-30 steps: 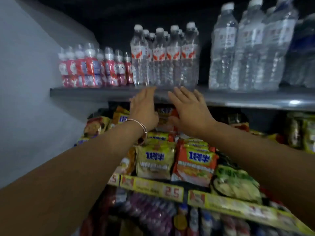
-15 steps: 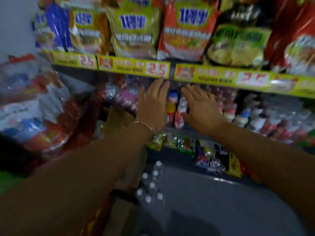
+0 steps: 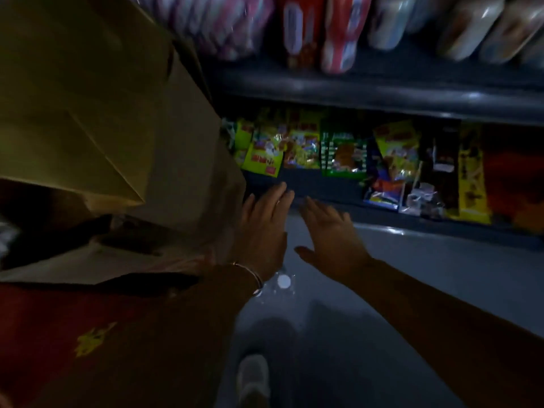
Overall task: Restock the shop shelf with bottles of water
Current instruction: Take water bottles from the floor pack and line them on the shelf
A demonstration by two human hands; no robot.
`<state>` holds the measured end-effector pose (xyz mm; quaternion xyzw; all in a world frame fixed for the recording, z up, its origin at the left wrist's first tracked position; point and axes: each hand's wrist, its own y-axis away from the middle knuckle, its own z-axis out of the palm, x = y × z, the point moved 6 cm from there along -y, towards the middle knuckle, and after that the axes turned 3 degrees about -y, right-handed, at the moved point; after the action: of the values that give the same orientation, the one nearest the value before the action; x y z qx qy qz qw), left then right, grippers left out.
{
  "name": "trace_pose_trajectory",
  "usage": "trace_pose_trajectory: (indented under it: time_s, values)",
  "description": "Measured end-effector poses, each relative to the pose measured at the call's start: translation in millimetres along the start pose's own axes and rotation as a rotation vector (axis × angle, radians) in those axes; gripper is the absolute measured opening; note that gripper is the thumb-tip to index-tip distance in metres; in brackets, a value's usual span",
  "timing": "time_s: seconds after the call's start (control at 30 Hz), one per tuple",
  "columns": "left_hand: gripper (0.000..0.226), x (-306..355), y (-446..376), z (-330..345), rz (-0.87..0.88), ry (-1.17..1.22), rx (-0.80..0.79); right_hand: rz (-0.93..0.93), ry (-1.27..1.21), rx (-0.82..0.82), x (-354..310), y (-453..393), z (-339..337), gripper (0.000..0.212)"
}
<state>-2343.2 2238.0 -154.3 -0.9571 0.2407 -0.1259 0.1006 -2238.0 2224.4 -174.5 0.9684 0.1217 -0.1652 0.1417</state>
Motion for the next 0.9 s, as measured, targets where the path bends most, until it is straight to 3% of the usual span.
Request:
trace_pose_trajectory:
  time_s: [0.37, 0.5, 0.73, 0.9]
  values:
    - [0.060, -49.1, 65.8, 160.2, -0.042, 0.124, -0.191, 0.046, -0.208, -0.334, 43.8, -20.6, 217.0, 0.106]
    - [0.058, -60.7, 80.2, 178.6, -0.057, 0.139, -0.273, 0.094, -0.324, -0.301, 45.0, -27.4, 254.0, 0.098]
    - [0.040, -59.1, 74.5, 153.0, -0.008, 0.164, -0.257, 0.113, -0.329, -0.161, 42.9, -26.8, 215.4, 0.057]
    - [0.040, -33.2, 42.0, 95.3, -0.024, 0.215, -0.320, 0.072, -0.363, -0.113, 31.0, -6.2, 103.2, 0.056]
